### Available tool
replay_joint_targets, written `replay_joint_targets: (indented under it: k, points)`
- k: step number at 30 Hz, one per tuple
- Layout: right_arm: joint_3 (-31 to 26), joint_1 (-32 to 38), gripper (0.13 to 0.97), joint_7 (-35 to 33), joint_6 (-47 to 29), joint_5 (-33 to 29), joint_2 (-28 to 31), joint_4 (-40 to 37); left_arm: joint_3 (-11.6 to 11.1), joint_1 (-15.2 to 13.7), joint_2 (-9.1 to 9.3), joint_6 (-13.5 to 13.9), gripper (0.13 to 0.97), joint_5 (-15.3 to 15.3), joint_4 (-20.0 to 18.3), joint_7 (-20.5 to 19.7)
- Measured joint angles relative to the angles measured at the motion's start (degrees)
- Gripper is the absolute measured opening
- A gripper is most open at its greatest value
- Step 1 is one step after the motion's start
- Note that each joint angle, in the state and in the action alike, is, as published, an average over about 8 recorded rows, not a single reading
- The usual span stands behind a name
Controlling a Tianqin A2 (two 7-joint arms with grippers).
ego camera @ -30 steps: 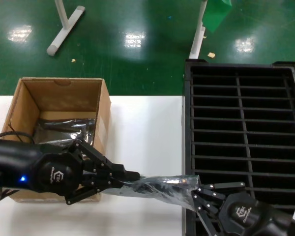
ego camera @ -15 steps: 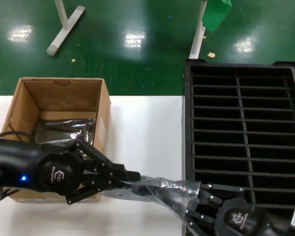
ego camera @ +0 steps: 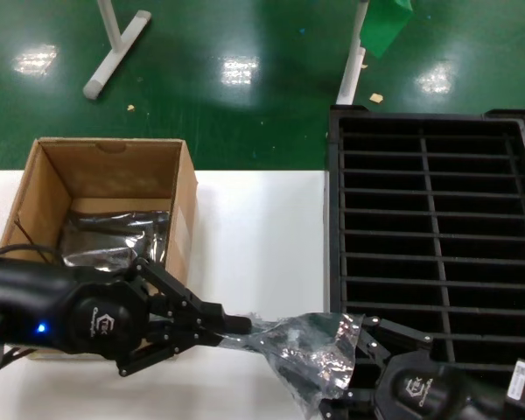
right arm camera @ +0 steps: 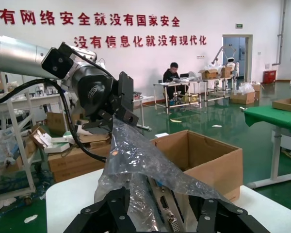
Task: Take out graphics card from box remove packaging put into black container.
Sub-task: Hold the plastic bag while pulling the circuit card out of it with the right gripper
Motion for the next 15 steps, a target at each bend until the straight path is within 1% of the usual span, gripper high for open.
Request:
replay_joint_targets:
  k: [6,7,15]
  points:
    - [-0.5,0.2,0.450,1.0,0.4,-0.4,0.3,0.3,0.6,0.5,-0.44,0.0,0.142,-0.4,-0.1,0.4]
    - [-0.6,0.3,0.450,1.1,0.5,-0.4,0.4,0.3,0.7,0.5,-0.50,0.0,0.142,-0.5,-0.1,0.5]
    - [-1.1,0.4,0.378,2.1,0.9,-0.8,0.7,1.0,1.1,0.8,-0.70,0.0,0.142,-0.6,-0.3,0.7]
